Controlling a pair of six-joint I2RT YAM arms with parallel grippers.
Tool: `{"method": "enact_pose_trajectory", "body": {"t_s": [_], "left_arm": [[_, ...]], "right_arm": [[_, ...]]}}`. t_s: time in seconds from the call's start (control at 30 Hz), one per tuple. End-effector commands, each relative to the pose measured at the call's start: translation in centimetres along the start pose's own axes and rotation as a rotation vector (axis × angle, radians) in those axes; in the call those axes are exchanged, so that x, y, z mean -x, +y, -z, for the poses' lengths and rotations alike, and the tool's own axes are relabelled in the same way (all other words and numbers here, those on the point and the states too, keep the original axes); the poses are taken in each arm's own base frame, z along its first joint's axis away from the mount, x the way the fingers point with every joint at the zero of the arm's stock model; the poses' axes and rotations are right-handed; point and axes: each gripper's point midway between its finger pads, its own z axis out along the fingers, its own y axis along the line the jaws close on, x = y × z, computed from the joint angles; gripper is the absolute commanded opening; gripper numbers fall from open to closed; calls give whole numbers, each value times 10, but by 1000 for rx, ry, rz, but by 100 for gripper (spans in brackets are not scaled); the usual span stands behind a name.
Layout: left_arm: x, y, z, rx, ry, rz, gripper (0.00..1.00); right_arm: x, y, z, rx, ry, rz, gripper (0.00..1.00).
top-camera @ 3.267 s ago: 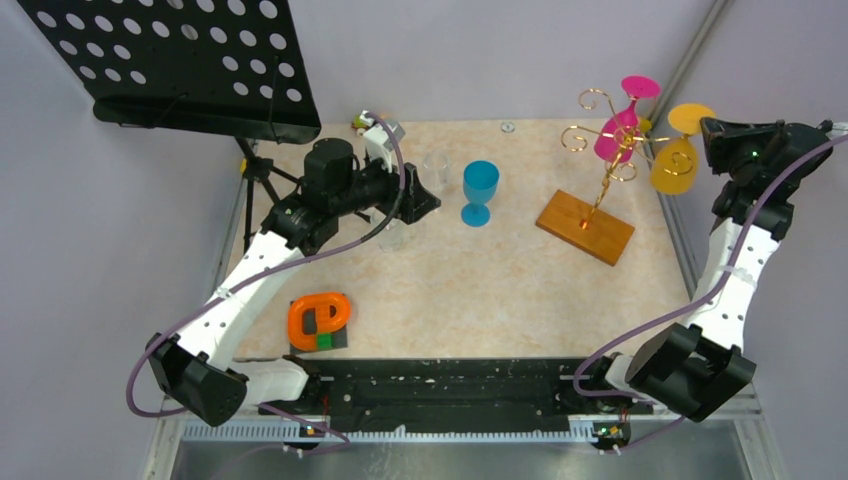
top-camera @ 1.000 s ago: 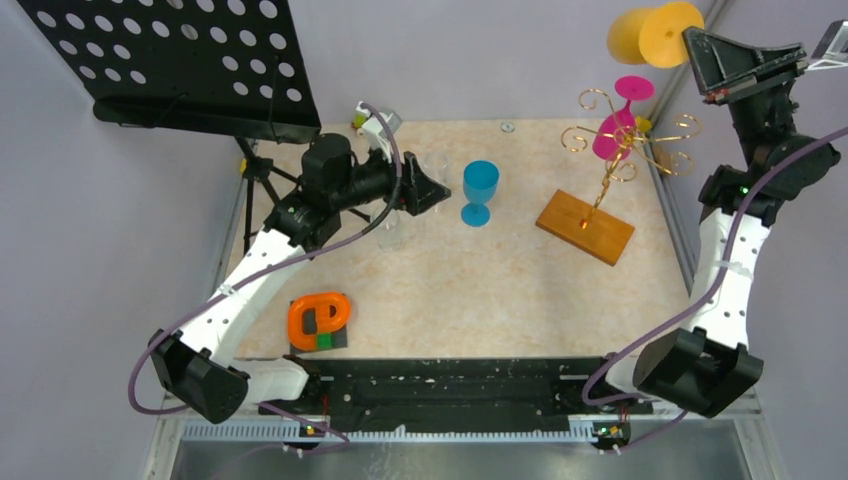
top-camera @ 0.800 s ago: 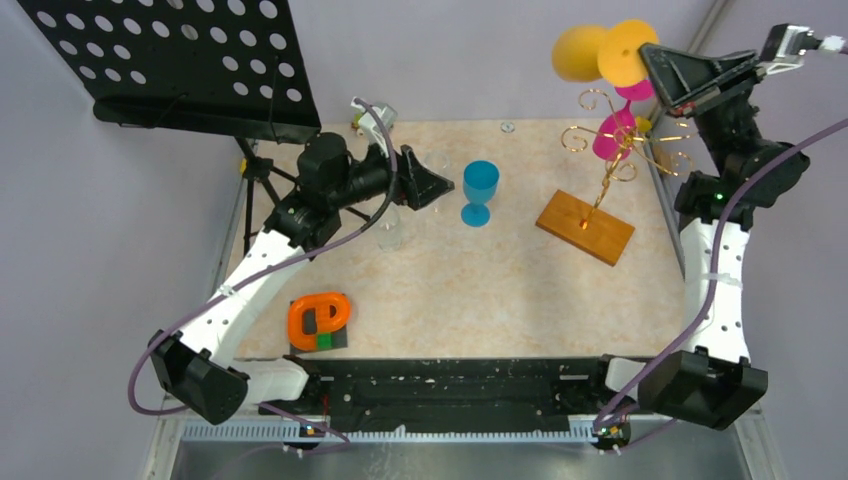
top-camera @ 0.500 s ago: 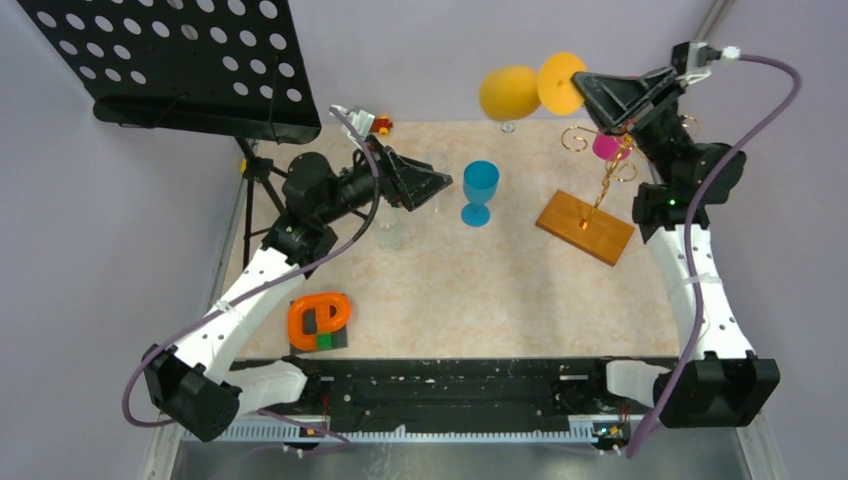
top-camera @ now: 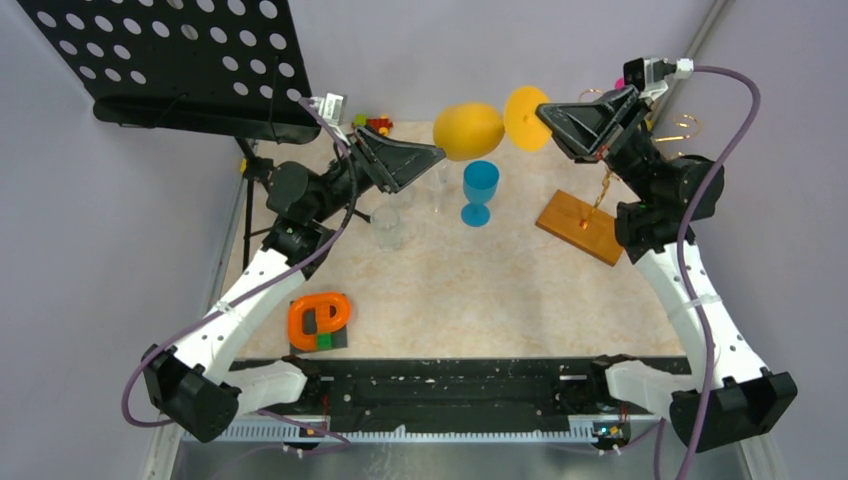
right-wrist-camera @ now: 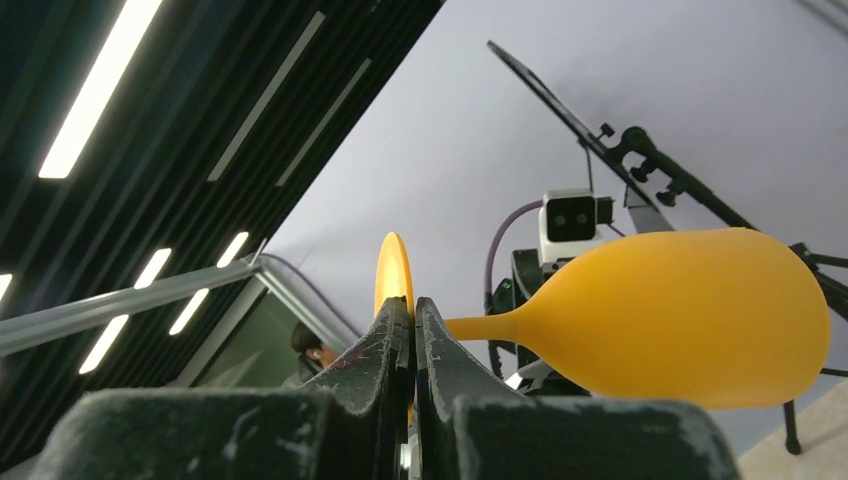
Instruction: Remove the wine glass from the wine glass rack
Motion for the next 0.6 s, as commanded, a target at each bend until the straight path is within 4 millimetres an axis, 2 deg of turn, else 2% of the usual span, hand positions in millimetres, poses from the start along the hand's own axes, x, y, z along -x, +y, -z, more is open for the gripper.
{"method": "enact_pose_trajectory", "body": {"t_s": [0.0,0.17,0.43,0.57], "left_arm": [[9,-38,2,-140,-20,-43,80],[7,-58,7,-226,0,-81,73],[4,-94,20,-349,44,-93,38],[5,-102,24,-366,36,-112,26]], "right_arm": [[-15,20,-1,48,17,-20,0],[-25,13,-2,32,34,-52,0],[-22,-6,1,9,6,-88,0],[-21,-13,1,8,-1,-111,0]]}}
